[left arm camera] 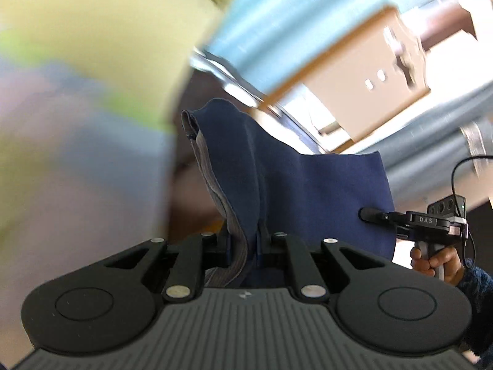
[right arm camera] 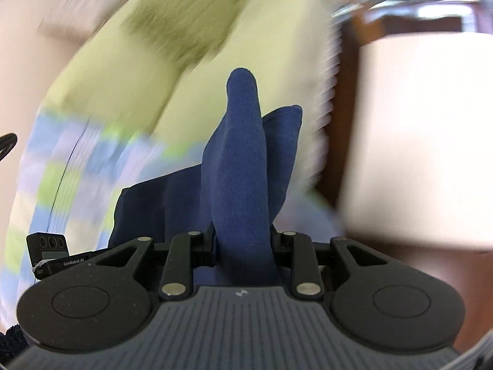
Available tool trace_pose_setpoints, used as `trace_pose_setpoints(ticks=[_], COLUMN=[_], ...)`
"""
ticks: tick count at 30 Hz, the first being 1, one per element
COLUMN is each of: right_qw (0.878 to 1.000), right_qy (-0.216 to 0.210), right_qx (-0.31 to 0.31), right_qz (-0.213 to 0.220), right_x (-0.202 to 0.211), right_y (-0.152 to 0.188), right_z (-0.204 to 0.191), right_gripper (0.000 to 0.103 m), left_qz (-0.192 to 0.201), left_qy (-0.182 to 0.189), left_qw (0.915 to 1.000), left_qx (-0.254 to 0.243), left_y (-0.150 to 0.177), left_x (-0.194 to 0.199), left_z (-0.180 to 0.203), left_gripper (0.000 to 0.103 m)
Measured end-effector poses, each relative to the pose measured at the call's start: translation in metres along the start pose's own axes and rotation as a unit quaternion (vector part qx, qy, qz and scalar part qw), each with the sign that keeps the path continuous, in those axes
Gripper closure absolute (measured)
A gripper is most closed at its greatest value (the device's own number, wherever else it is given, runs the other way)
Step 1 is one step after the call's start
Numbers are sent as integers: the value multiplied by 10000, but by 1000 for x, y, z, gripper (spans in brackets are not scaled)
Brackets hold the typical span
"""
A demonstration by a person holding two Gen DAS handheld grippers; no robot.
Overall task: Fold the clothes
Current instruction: 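Lift the folded top with both grippers and carry it to the white chair, then lower the folded top onto the chair seat and open both grippers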
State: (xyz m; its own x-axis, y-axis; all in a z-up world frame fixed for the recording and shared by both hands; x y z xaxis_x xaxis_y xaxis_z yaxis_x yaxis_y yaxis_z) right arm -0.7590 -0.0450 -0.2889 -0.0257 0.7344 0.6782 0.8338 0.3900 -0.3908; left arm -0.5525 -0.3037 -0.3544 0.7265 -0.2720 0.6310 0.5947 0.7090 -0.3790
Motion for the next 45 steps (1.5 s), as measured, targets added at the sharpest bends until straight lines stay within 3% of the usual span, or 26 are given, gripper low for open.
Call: trace_pose_setpoints(ticks=[5,10,13,17,19,21,23,24,25,28,30,32,34,36,37,38,40,42,45], right_qw=[9953,9901,9875,9826,9843,9852,9810,9801,9760,9678,9666,9691,9710,9736,9729,9714,9636,9576,9518], right_qy=[459,530,450,174,157,355,1064,1275,1766,2236,2361,2343,2232,2001,1935,1924,1889,1812,2359], right_qx=[-695,-1170,-1437,-1823,-1739,-1664,-1608,-1500,-1204,-1028,-688,-464,-673,-942,-1061,-1215,-1776,-2130,-1631], right_qz=[490,559,466,302,240,207,228,272,411,539,727,618,534,556,689,674,655,695,1087], right_x=[61,55,41,18,12,3,-4,-4,0,12,25,31,32,33,36,36,35,37,57], right_y=[-56,-86,-95,-96,-98,-103,-112,-114,-116,-112,-104,-92,-79,-70,-61,-55,-41,-31,-21], right_z=[136,238,276,309,313,317,318,315,301,277,255,241,246,254,259,265,276,277,264], right_gripper=[79,79,79,79,77,61,51,49,49,50,54,56,56,53,53,58,62,62,62], left_qz=[-457,-755,-829,-898,-956,-1074,-1190,-1240,-1232,-982,-907,-969,-1135,-1431,-1519,-1712,-1767,-1718,-1663], left_qy=[247,25,-120,-245,-402,-779,-1193,-1495,-1677,-2201,-2138,-1750,-1466,-1204,-1266,-1499,-1719,-1723,-1724], left_qw=[9986,9971,9964,9956,9944,9909,9851,9802,9772,9691,9701,9729,9712,9657,9623,9522,9454,9480,9454], left_qx=[-138,-128,-103,-128,-195,-248,-339,-379,-415,-523,-704,-1160,-1493,-1803,-1866,-2035,-2133,-2051,-2211], left_y=[-34,-66,-72,-84,-83,-84,-91,-95,-97,-111,-113,-105,-87,-56,-48,-31,-20,-19,-24], left_x=[-160,-254,-273,-267,-260,-261,-267,-267,-261,-228,-221,-213,-219,-239,-244,-257,-269,-268,-256], left_z=[67,85,86,83,82,69,51,43,41,31,44,80,104,125,126,124,120,117,131], left_gripper=[90,90,90,90,89,86,82,81,81,81,80,74,66,65,65,65,65,65,66])
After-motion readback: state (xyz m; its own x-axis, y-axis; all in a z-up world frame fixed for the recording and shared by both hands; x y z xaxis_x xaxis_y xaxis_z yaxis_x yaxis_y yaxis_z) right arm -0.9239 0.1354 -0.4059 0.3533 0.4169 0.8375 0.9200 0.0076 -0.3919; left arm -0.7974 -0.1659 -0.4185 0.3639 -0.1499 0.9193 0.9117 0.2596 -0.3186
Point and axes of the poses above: each gripper's, at about its wrist camera, not at the fingertips, and x roughly against the way its jaws point, z to its right, y to its underside, the point moved 3 cm from there along -x, roughly the way its jaws point, and after that the axes turned 3 degrees about -y, right-handed, at the moved point
